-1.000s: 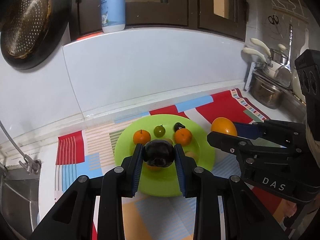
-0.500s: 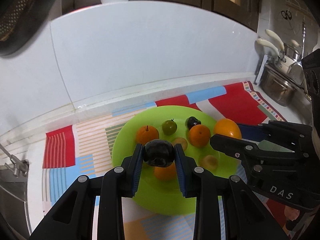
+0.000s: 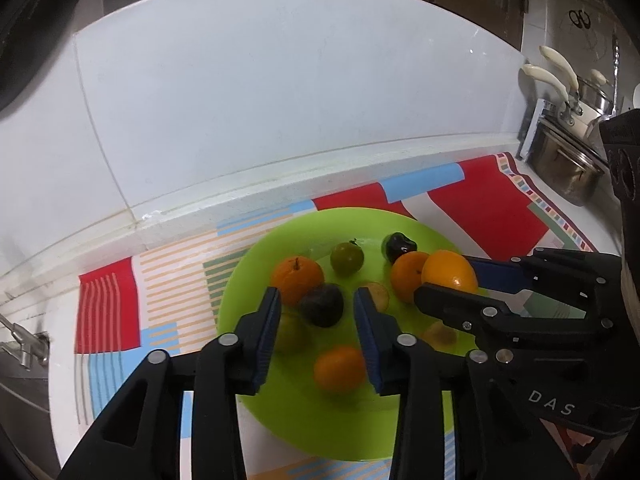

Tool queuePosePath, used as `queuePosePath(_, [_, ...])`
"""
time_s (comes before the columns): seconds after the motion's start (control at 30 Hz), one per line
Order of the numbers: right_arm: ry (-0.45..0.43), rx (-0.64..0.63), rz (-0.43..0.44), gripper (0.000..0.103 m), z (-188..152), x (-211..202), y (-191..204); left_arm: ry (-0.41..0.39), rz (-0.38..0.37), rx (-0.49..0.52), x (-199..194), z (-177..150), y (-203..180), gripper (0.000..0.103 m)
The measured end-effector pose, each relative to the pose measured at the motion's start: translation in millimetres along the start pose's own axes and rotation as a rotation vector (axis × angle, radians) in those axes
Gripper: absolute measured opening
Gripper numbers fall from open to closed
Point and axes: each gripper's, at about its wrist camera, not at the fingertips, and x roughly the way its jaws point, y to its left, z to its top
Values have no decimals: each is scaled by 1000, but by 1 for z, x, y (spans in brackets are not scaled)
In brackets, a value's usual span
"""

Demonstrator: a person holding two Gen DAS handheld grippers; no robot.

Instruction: Organize fruits

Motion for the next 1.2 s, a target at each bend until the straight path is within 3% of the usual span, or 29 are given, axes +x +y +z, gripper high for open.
queuePosePath(0.2, [-2,-5,-1,35,1,1,2,-18,75,-23,-17,-2,9,48])
queuePosePath(0.27, [-8,-13,-17,48,1,-1,4,-21,89,-39,-23,-5,13,51])
queuePosePath(0.5, [-42,-49,-46,49,-1,-22,13,-37,113,-66,-47,-16,12,56])
queuePosePath(0.7, [-86,-50,-69,50,-7,-54,18,-72,125,-95,-78,-24,5,60])
queuePosePath(1.1, [-178,-13,-111,53,-34,-129,30,-176,165,-93,-156,-44,-20,85])
queuePosePath(1.2, [-191,1,-122,59,-45,-145,34,-190,170,-88,-172,-52,-27,88])
